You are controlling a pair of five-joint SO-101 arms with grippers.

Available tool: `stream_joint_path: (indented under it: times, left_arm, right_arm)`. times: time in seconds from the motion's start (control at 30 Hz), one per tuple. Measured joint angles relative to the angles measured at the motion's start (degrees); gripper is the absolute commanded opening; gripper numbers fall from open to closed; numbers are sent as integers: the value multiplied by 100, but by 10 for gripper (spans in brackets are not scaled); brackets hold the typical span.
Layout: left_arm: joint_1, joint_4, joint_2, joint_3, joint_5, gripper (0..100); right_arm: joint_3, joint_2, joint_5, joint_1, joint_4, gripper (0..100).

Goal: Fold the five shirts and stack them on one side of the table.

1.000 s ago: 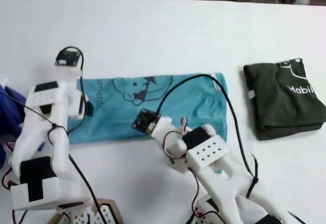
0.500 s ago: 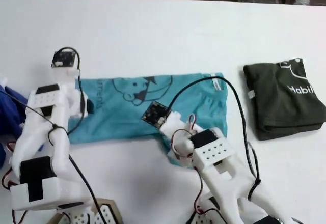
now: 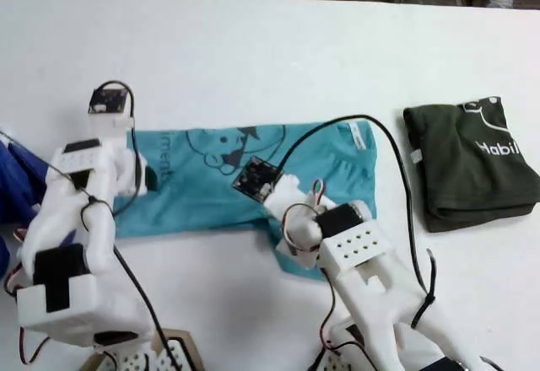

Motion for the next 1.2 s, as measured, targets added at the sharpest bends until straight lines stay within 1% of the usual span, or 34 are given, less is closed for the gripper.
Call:
stream_joint_path:
  times: [0.13,0.27,0.4,0.47,0.57,0.63,0.9,1.1,1.2]
  left_arm:
    - [0,79,149,-158,9,242]
    - [0,88,158,-158,9,242]
    - [9,97,158,-158,9,242]
    - [18,97,167,-167,9,242]
    - [18,97,167,-167,9,242]
    - [18,97,167,-167,9,242]
    - [18,97,167,-167,9,242]
    - [18,97,176,-167,9,242]
    - [18,97,176,-167,9,242]
  right_arm:
    - [0,0,0,-97,220,23]
    - [0,0,0,-580,510,23]
    - [0,0,0,-1037,563,34]
    - [0,0,0,-1090,563,87]
    - [0,0,0,-1055,580,217]
    - [0,0,0,-905,580,260]
    - [-79,0,0,-158,580,261]
    - [-870,0,0,193,800,261]
    - [-1284,0,0,536,844,261]
